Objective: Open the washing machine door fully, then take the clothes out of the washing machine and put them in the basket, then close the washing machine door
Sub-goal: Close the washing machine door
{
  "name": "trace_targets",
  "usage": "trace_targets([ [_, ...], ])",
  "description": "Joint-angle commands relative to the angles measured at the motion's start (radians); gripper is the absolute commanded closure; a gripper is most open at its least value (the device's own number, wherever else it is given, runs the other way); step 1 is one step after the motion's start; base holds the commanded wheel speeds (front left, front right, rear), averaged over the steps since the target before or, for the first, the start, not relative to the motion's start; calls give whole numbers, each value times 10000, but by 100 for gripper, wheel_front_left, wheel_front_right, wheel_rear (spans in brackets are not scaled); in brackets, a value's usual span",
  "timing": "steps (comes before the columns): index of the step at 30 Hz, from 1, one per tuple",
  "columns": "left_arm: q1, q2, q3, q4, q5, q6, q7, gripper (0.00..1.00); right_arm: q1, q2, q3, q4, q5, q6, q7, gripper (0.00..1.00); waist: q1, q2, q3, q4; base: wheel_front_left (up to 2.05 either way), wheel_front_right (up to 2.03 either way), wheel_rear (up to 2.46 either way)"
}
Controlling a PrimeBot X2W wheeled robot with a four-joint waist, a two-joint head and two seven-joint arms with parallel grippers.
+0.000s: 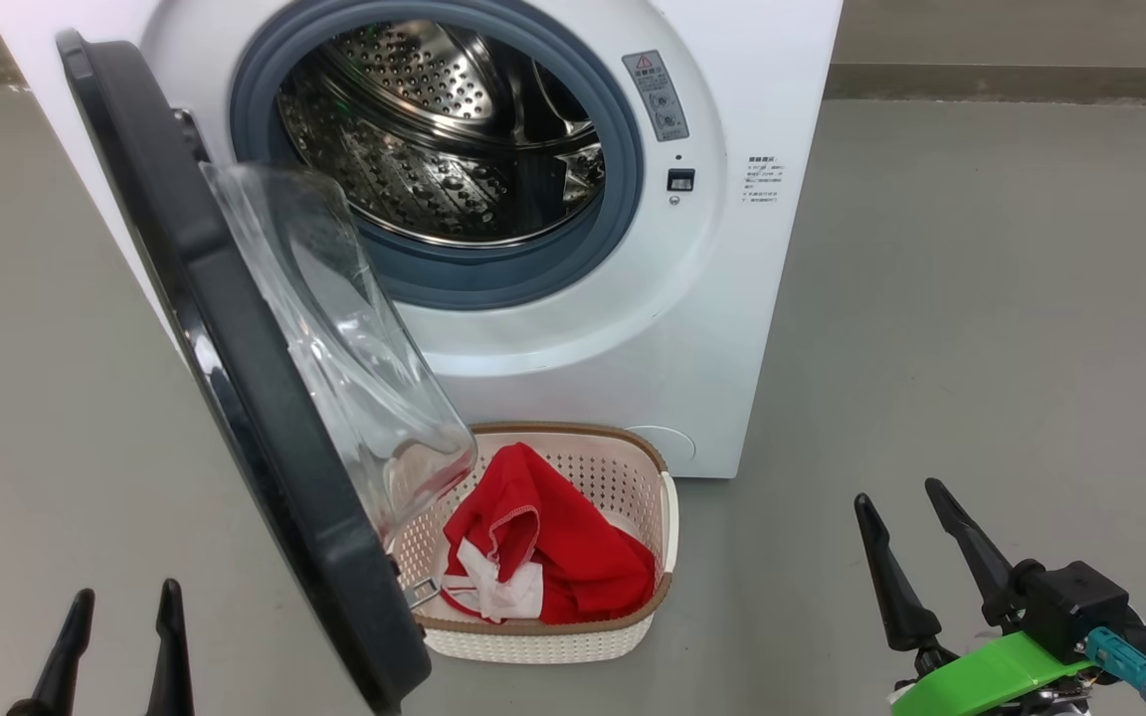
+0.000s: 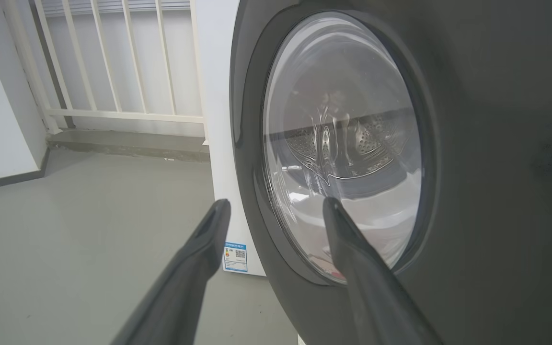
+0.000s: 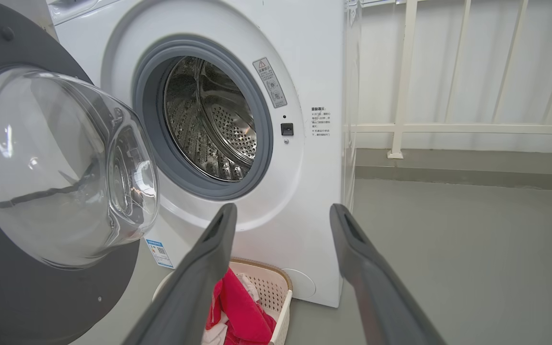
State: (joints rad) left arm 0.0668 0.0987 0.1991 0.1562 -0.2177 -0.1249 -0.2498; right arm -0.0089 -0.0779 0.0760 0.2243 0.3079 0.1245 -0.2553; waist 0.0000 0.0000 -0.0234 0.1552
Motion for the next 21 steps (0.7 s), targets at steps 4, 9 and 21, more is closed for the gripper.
trace_targets([
  [4, -134, 209, 264, -145, 64, -56, -120, 0, -371, -40, 222, -243, 13, 62, -65, 0, 0, 0, 2, -3, 0, 0, 0],
  [9, -140, 317, 224, -59, 167, -56, -120, 0, -340, -32, 195, -200, 62, 62, -65, 0, 0, 0, -55, -5, 0, 0, 0],
  [21, -71, 316, 179, 41, 373, -57, -120, 64, -298, -91, 246, -244, 9, 62, -65, 0, 0, 0, -27, 50, 0, 0, 0],
])
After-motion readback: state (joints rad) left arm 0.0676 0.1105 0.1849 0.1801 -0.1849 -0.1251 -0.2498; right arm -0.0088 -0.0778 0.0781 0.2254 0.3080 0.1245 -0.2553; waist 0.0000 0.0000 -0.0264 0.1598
